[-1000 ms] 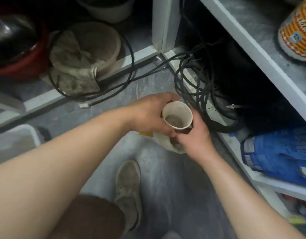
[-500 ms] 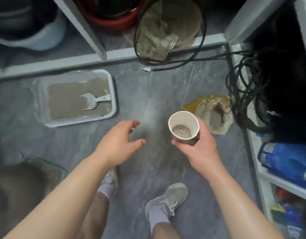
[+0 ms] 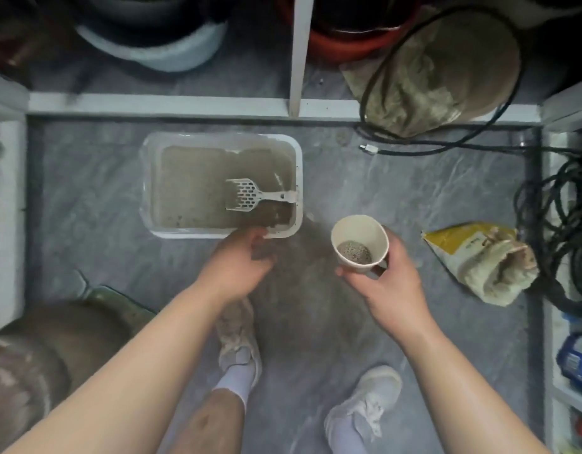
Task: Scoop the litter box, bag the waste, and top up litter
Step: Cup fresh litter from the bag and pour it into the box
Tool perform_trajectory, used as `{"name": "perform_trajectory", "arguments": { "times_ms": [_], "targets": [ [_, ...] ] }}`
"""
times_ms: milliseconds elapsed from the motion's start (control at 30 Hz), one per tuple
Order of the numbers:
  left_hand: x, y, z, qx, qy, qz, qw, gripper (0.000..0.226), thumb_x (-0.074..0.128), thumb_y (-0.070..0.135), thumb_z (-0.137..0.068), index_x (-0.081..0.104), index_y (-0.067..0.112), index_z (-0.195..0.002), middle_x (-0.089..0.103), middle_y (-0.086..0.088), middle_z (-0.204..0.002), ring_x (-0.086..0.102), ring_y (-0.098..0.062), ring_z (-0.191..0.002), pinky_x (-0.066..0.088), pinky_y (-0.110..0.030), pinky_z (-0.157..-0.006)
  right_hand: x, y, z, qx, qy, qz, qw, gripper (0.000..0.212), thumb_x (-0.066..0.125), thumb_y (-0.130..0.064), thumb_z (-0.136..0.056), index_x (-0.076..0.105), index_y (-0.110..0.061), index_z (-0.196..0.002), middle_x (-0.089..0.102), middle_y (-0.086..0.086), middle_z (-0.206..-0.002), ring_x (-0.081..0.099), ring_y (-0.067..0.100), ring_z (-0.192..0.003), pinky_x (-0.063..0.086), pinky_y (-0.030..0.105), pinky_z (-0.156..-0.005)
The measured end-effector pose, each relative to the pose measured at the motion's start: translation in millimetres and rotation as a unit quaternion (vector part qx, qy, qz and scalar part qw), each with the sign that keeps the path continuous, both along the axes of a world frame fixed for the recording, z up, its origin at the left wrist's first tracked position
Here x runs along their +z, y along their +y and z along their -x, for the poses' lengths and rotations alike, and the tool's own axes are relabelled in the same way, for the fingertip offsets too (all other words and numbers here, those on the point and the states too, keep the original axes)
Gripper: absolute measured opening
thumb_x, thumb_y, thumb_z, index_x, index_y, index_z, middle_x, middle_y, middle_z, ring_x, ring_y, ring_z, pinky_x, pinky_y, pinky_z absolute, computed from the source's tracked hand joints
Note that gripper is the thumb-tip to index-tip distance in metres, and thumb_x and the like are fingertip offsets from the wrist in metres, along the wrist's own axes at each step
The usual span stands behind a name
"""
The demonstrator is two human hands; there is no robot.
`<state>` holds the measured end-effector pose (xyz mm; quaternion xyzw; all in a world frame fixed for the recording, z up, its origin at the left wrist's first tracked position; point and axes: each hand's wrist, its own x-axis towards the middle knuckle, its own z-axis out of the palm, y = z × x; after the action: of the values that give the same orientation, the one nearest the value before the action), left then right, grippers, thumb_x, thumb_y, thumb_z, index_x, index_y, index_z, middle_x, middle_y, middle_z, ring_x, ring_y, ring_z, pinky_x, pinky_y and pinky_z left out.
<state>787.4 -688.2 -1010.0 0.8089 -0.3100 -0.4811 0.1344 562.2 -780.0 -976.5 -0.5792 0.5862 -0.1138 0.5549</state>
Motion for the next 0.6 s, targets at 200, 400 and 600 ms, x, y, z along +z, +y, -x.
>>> {"name": "perform_trajectory", "arguments": {
  "times_ms": [200,400,600],
  "targets": [
    [-59.6,-22.2,-35.8,-0.018,0.043,-0.008,0.999,0.058,0.061,0.018,-0.093,0.041,0.028,-0.147,0.062,0.003,-0.126,0.060,-0.015,-0.114,0.045,-0.030,-0.102,-46.9,-19.2,-57.8,0.010,0.006,0.015,1.000,0.067,0.084,-0.015,-0.073,0.052,-0.042,-0.125,0.066,-0.026,-0.108,0.063,-0.007,-0.101,0.053,0.022,-0.087],
    [-143.5,-63.6,-37.0,-0.037,0.022,-0.037,0.998,0.073,0.056,0.036,-0.089,0.027,0.026,-0.155,0.058,-0.005,-0.141,0.055,-0.028,-0.128,0.043,-0.044,-0.106,-117.1,-35.9,-74.1,0.024,-0.002,0.032,0.999,0.067,0.082,-0.010,-0.074,0.054,-0.033,-0.130,0.066,-0.017,-0.113,0.064,-0.001,-0.102,0.058,0.039,-0.088],
    [-226.6,-99.1,-30.8,-0.049,0.023,-0.073,0.996,0.085,0.064,0.041,-0.088,0.018,0.021,-0.156,0.066,-0.012,-0.125,0.062,-0.032,-0.114,0.046,-0.042,-0.098,-168.4,-53.3,-71.8,0.051,0.000,0.039,0.998,0.066,0.084,-0.013,-0.074,0.053,-0.038,-0.127,0.066,-0.018,-0.112,0.064,0.000,-0.104,0.057,0.034,-0.090]
  ]
}}
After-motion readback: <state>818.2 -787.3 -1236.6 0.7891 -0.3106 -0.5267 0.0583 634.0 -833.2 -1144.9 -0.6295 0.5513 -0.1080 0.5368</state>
